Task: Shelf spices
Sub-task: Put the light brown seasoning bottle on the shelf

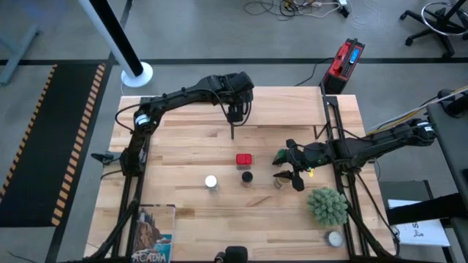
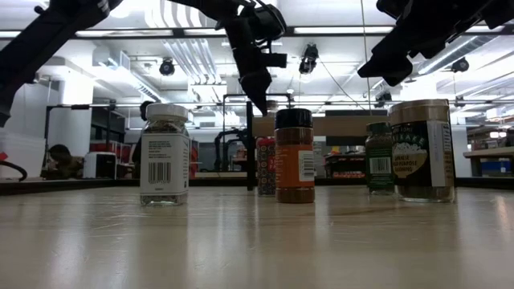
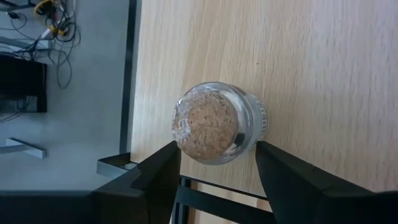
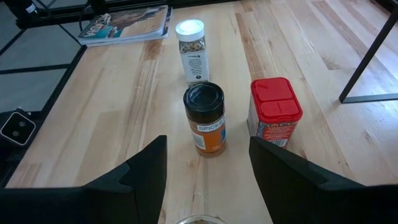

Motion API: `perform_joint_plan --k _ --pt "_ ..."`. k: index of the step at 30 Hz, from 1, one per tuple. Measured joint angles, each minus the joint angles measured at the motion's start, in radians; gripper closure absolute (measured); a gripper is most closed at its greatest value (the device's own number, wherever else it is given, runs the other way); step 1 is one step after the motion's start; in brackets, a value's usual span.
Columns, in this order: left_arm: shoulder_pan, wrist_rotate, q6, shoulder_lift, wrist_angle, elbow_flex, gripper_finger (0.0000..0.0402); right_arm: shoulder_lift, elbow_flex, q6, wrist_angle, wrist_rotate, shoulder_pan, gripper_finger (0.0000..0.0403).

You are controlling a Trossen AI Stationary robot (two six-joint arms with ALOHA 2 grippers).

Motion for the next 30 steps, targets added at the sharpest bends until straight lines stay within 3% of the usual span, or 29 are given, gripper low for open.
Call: perform_joint_plan --k 30 --pt "0.000 -0.001 0.003 0.000 0.001 0.004 0.0294 0.000 0.000 0.001 0.000 0.000 0.000 0.0199"
